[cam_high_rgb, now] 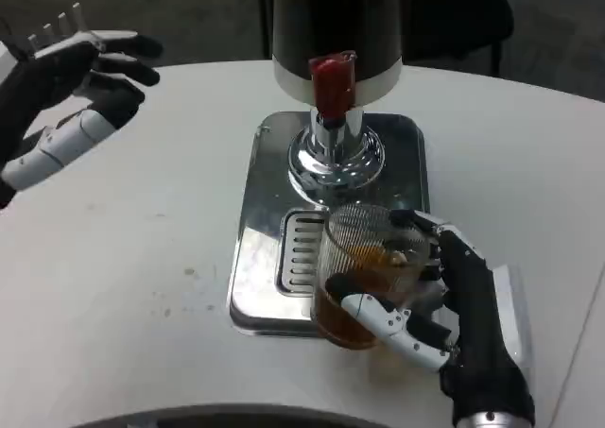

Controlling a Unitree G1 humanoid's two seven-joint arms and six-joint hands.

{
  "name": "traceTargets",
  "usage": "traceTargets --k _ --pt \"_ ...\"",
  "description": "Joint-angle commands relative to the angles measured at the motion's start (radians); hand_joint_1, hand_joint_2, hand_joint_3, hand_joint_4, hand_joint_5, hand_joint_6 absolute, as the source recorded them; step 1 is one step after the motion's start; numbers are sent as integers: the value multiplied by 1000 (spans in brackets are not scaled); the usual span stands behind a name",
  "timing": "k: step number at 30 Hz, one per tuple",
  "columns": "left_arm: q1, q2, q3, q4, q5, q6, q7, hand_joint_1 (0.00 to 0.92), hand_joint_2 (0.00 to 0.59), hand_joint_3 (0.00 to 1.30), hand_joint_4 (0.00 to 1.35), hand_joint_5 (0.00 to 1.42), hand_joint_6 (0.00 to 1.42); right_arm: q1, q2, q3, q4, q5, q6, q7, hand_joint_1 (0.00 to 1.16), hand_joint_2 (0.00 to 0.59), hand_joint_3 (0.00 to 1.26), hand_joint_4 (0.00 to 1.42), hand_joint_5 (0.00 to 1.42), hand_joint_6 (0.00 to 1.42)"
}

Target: Grasp the cup under the faucet to collect the drink, then remove the cup.

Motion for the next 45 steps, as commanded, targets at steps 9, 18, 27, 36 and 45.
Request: traceTargets --k 9,18,27,36,45 --pt "184 24 79 -150 -10 51 33 0 111 348 396 444 464 95 -2 -15 -190 -3 -21 92 806 183 777 824 1004 1017" --pt "352 19 46 -299 84 92 45 0 111 320 324 350 379 87 -44 -39 -279 -35 -37 156 811 177 797 844 1025 1064" --pt "484 3 0 -418 191 97 60 0 110 265 203 231 318 84 -73 -47 -316 -37 -39 220 818 171 810 863 1049 1086" --pt "570 -2 -9 -507 283 72 103 0 112 183 60 100 273 87 -90 -53 -354 -35 -39 261 821 164 823 873 1072 1123" --pt "677 -2 7 -642 342 75 126 0 110 87 0 0 167 111 -103 -40 -399 -34 -48 300 821 163 834 885 1091 1142"
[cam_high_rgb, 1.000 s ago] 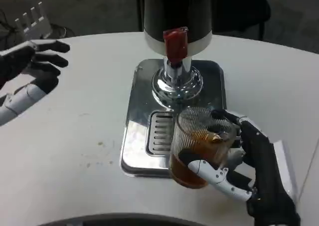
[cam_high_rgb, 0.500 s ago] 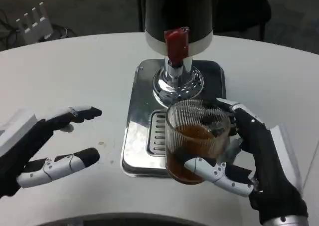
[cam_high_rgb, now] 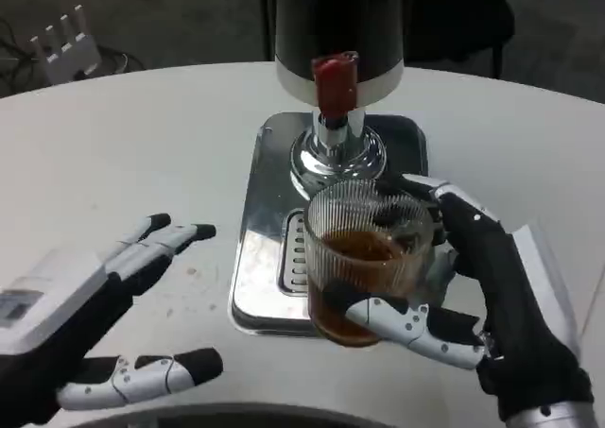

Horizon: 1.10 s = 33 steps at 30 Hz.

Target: Grasp the cup under the faucet to collect the drink, then remove the cup.

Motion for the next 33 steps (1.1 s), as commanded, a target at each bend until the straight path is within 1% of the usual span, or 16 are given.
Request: traceTargets --k 1,7,10,21,25,33 --pt "54 -2 6 -58 11 -4 6 0 110 86 0 0 163 16 0 12 -57 5 -48 8 821 163 834 885 1091 1143" --pt "81 -2 -1 -86 19 5 1 0 110 86 0 0 159 14 -26 12 -77 -29 -83 4 821 163 834 885 1102 1148" --pt "93 -3 -1 -104 30 8 1 0 110 86 0 0 158 21 -37 5 -82 -28 -92 8 825 164 842 899 1111 1149" --pt "136 -13 -3 -166 77 36 3 0 110 48 0 0 145 36 -47 -10 -108 -20 -98 18 833 166 853 902 1126 1177" --pt "142 -13 -1 -182 88 37 4 0 110 43 0 0 143 43 -57 -9 -120 -23 -110 30 833 166 857 910 1132 1184" --pt "136 -11 1 -178 87 48 3 0 110 38 0 0 141 66 -69 -10 -146 -27 -120 40 835 165 865 913 1145 1200"
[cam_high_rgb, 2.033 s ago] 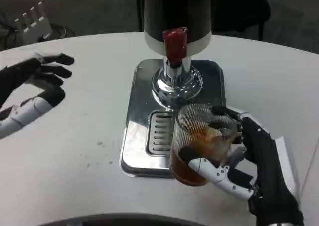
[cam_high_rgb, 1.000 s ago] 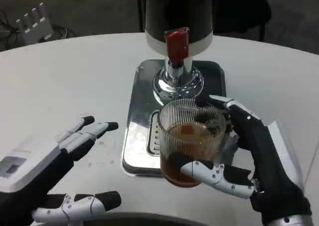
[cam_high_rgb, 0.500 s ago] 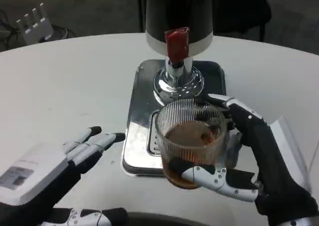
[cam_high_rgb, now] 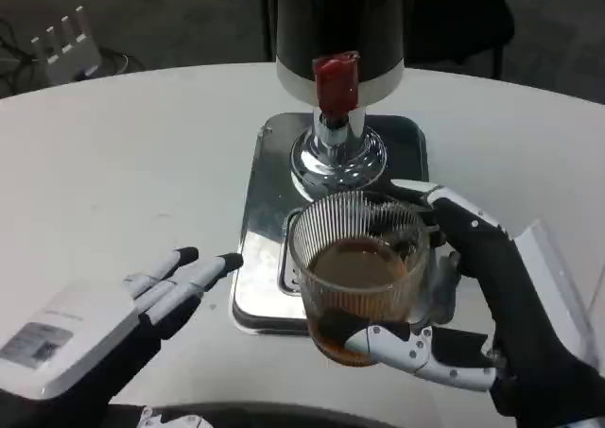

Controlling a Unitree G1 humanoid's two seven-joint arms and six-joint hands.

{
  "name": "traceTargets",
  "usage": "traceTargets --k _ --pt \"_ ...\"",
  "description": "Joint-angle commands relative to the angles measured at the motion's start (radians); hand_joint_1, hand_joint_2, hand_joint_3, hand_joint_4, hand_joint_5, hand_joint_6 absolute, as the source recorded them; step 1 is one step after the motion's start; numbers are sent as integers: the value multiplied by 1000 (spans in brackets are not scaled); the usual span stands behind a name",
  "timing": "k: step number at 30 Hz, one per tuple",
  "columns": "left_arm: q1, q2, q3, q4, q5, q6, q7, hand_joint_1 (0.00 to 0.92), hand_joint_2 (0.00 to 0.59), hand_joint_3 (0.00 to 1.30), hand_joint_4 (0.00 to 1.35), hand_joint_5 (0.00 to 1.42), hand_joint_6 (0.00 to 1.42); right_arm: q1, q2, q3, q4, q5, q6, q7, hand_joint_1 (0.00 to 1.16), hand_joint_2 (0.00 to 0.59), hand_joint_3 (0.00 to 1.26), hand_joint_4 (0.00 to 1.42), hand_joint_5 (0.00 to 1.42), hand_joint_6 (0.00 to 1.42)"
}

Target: Grasp the cup under the faucet to collect the drink, then remove the cup.

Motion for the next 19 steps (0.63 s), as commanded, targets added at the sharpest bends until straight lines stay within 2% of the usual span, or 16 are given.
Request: traceTargets --k 1,19 --pt "8 -3 1 -4 7 11 3 0 110 38 0 0 141 5 3 -1 -51 6 -60 -7 836 164 866 913 1145 1201" --pt "-4 3 -4 6 2 25 -4 0 110 45 0 0 140 32 1 -7 -83 13 -70 12 843 157 876 924 1158 1204"
